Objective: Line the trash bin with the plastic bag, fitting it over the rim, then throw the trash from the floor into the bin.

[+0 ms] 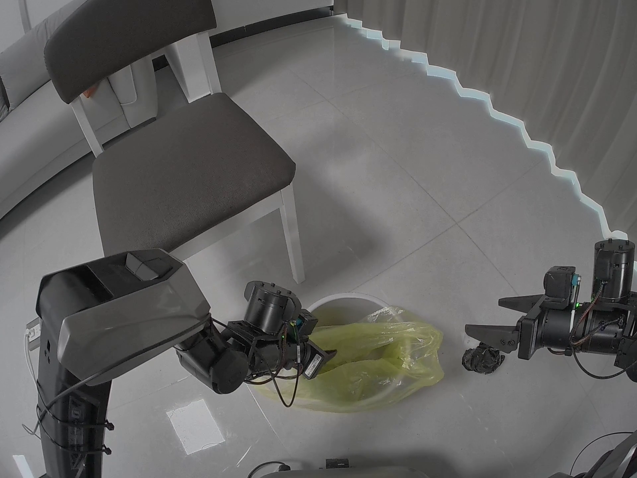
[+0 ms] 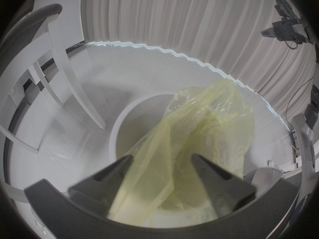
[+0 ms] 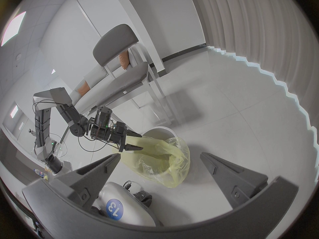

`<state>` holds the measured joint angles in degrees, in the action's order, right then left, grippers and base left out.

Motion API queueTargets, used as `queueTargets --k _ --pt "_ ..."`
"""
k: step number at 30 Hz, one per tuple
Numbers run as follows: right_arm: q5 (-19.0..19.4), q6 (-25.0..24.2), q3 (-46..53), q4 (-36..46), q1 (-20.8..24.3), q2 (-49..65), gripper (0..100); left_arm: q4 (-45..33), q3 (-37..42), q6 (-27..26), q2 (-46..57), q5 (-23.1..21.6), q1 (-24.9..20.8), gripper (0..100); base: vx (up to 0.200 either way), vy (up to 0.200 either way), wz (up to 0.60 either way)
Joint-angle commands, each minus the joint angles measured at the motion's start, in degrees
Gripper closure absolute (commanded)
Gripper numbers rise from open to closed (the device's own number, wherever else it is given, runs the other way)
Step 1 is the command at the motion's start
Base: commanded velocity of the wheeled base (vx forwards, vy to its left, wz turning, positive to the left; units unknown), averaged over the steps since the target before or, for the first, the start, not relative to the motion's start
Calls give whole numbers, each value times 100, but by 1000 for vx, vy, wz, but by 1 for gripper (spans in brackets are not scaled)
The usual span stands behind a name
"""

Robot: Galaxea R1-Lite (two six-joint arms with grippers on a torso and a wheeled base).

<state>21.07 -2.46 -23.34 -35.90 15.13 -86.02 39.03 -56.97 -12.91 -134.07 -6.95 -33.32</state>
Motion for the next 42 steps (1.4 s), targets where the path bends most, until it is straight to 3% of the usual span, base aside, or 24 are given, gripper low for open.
queueTargets --k 1,24,34,42 --pt "3 0 23 -5 -1 -3 0 -19 -69 -1 -49 53 1 100 0 0 0" --pt "3 9 -144 -216 -1 68 0 16 -113 271 1094 53 89 100 0 0 0" --pt "3 0 -179 -198 -1 24 0 -1 -719 359 707 53 229 100 0 0 0" --pt "3 0 -197 -224 -63 -56 0 -19 -1660 509 -172 71 466 100 0 0 0"
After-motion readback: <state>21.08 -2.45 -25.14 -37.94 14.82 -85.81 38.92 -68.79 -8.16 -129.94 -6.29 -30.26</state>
